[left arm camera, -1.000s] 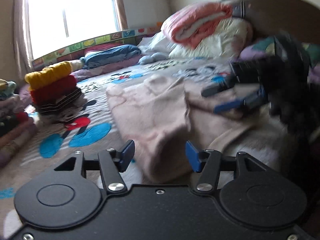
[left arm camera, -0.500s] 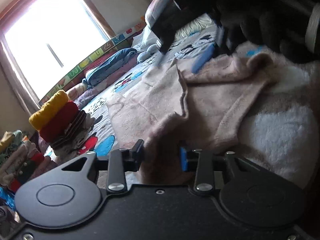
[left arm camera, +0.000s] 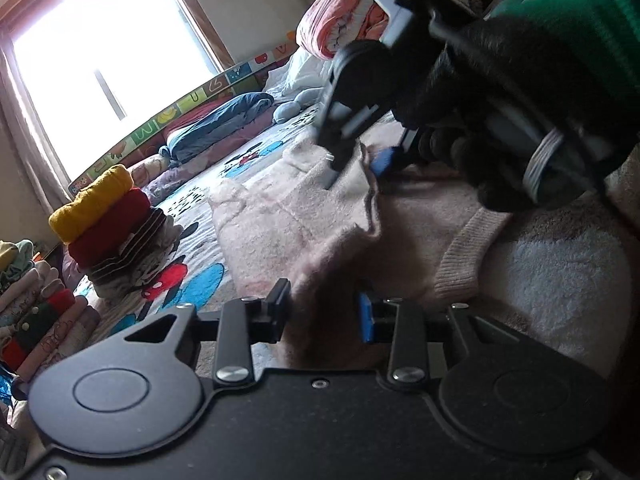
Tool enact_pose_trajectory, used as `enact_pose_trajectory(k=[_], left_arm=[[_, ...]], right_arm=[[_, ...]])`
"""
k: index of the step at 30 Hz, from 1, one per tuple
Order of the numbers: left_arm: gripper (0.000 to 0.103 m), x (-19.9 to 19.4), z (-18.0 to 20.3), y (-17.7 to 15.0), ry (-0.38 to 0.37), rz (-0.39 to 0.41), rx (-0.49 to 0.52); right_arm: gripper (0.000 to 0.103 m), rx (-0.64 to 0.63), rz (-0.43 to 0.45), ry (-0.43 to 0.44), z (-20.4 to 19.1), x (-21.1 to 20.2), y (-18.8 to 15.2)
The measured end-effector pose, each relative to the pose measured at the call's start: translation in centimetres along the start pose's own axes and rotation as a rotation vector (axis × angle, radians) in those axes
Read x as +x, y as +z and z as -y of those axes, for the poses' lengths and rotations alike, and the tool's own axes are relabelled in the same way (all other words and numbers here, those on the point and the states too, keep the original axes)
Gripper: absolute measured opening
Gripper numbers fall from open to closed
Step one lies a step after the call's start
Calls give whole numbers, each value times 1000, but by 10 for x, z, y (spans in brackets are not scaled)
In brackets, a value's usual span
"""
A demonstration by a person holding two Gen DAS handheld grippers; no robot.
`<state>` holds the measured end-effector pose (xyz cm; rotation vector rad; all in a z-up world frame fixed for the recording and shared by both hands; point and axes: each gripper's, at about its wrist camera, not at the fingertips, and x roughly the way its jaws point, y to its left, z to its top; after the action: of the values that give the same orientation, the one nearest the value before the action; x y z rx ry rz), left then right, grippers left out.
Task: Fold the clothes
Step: 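Grasp the sweater edge with the left gripper while the right gripper grasps the other edge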
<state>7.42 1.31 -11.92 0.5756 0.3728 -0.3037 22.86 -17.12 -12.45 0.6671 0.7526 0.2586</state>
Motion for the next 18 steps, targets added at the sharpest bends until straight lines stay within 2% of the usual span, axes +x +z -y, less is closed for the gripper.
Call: enact_pose_trajectory(k=[1,2,3,4,5,11,18], left_arm=[[34,0,0,0,2,-1,0],[31,0,0,0,5,-3,-2],[16,1,-2,0,9,-3,-8],[10,2,-3,1,12,-4,-15],[9,2,-4,1,12,-1,-25],[8,-2,-7,14,-27,45,-88],[7,4,8,30,-69,76,-65]], right_arm=[[28,14,10,9,3,2,0],[14,24,13,15,6,4,1],[11,31,20,22,7,5,1],[10,31,33,34,7,3,2],[10,21,47,47,6,0,4],[8,-160,128,132,-30,-25,30],[8,-284,157,133,-46,-42,59]])
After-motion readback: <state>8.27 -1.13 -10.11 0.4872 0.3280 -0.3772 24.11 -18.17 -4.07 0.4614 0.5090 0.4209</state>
